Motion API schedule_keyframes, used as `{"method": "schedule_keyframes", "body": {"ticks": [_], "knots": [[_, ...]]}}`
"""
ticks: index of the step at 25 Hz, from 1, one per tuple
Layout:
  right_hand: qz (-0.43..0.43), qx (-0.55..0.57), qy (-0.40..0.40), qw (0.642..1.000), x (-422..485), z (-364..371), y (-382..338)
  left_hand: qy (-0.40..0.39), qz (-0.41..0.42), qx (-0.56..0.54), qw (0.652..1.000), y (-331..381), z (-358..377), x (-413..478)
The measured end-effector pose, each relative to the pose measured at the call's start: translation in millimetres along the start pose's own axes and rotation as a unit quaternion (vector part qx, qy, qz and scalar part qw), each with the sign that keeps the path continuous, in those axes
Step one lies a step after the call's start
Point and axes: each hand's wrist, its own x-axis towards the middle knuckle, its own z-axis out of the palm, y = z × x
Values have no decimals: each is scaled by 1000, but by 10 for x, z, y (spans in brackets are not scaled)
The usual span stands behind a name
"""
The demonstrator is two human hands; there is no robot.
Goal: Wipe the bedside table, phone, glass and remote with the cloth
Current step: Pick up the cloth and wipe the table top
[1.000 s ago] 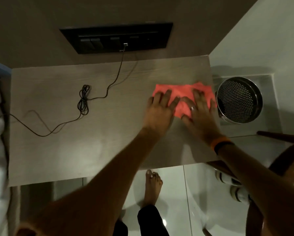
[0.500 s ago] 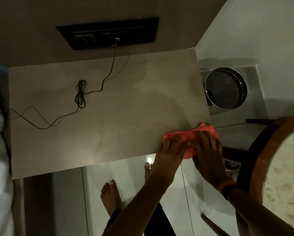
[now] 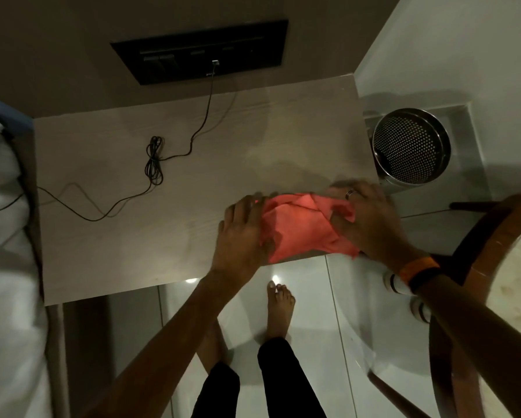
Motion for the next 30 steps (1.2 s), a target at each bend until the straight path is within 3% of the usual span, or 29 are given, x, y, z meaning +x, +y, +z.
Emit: {"method": "schedule_keyframes", "body": {"ticks": [2, 5, 9, 12, 16, 20, 24, 25, 27, 30], "knots": [[-26, -21, 8, 999, -68, 211, -70, 41, 63, 57, 996, 1, 118, -6], [-61, -26, -4, 998, -312, 545, -184, 23, 95, 87, 991, 69, 336, 46], [15, -9, -3, 1000, -544, 717, -322, 66, 121, 18, 990, 182, 500, -123], [18, 37, -28, 999, -695, 721, -346, 53, 132, -19, 990, 131, 505, -340], [-9, 89, -5, 996, -613, 685, -721, 72, 81, 25, 994, -140, 279, -507], [-83, 40, 63, 994, -319, 792, -1373, 115, 37, 88, 989, -761, -124, -583], [-89, -50, -30, 994, -252, 961, -1766, -25, 7, 147, 989, -1280, -168, -750], [-75, -63, -32, 995, -266, 964, -1805, -25, 17, 137, 990, -1309, -122, -780], [-79, -68, -8, 995, -270, 912, -1976, 24, 12, 126, 992, -1325, -146, -824], [-147, -52, 32, 987, -204, 697, -2381, 145, -99, 100, 979, -1213, -451, -911]]}}
